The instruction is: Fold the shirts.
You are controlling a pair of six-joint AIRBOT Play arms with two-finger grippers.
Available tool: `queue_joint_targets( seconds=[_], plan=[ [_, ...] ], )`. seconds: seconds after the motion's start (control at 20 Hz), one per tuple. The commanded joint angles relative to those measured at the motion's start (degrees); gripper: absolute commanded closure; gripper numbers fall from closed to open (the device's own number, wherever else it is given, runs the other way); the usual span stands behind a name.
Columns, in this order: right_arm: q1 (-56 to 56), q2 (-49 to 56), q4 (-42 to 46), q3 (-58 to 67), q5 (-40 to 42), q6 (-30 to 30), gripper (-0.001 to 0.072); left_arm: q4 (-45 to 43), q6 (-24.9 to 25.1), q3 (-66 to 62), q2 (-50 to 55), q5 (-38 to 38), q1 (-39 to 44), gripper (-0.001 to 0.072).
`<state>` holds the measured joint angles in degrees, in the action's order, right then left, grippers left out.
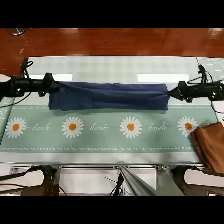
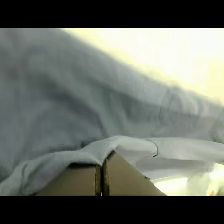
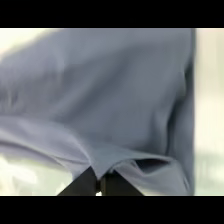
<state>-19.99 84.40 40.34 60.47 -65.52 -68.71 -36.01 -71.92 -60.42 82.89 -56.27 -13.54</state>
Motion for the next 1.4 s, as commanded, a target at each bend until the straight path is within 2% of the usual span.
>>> queue_joint_targets(
  seconds=[0.0, 0.25, 0.3, 0.35, 0.4, 0.5, 0.65, 0.75, 0.8, 0.85, 0.9, 1.05, 1.2, 1.35],
  plan=[
    [2.47, 6.54, -0.85, 7.37, 4.39, -2.86, 0.0690, -1.57, -4.96, -8.07, 8.52, 0.13, 0.94, 0.0693],
    [3.58, 12.35, -2.51, 12.15, 5.11, -3.63, 0.0689, -4.55, -4.83, -13.22, 14.75, -0.94, 1.07, 0.0688],
    [4.11, 13.18, -2.49, 12.15, 6.01, -3.63, 0.0588, -4.55, -4.87, -13.22, 15.19, -0.98, 1.05, 0.0555],
    [4.50, 13.94, -2.51, 12.15, 6.78, -3.65, 0.0240, -4.55, -4.85, -13.42, 15.28, -1.92, 1.01, 0.0199],
    [4.50, 14.21, -2.49, 12.17, 7.28, -3.58, 0.0076, -4.59, -4.50, -14.25, 15.23, -4.07, 0.39, 0.0012],
    [2.75, 13.84, -1.64, 13.25, 3.85, -3.48, 0.0078, -8.00, -4.09, -19.04, 15.23, -14.14, -3.39, 0.0006],
    [-3.32, 13.11, 2.49, 15.67, -4.50, -3.06, 0.0080, -21.57, -9.18, -23.50, 13.03, -29.77, -11.34, 0.0006],
    [-6.91, 13.07, 7.34, 15.30, -7.41, -5.16, 0.0081, -29.83, -9.46, -19.74, 8.13, -31.98, -16.11, 0.0007],
    [-7.67, 13.07, 10.40, 14.69, -7.45, -6.88, 0.0081, -31.17, -10.25, -15.69, 4.76, -29.11, -18.32, 0.0006],
    [-7.69, 13.18, 12.44, 13.97, -7.15, -7.61, 0.0081, -29.79, -10.16, -11.30, 1.36, -25.16, -19.98, 0.0007],
    [-7.41, 13.73, 12.41, 13.55, -7.21, -7.52, 0.0081, -26.12, -8.00, -6.08, -2.71, -20.70, -20.94, 0.0007],
    [-4.55, 15.98, 8.39, 13.51, -6.62, -6.23, 0.0081, -9.92, 1.70, 8.46, -14.45, -11.13, -20.20, 0.0006],
    [0.07, 17.66, 4.76, 13.51, -3.89, -5.20, 0.0081, 1.97, 7.45, 17.27, -21.68, -9.38, -16.37, 0.0006],
    [4.83, 19.21, 4.70, 13.51, -4.00, -5.62, 0.0083, 3.06, 9.38, 18.91, -22.18, -11.13, -9.64, 0.0007]
  ],
)
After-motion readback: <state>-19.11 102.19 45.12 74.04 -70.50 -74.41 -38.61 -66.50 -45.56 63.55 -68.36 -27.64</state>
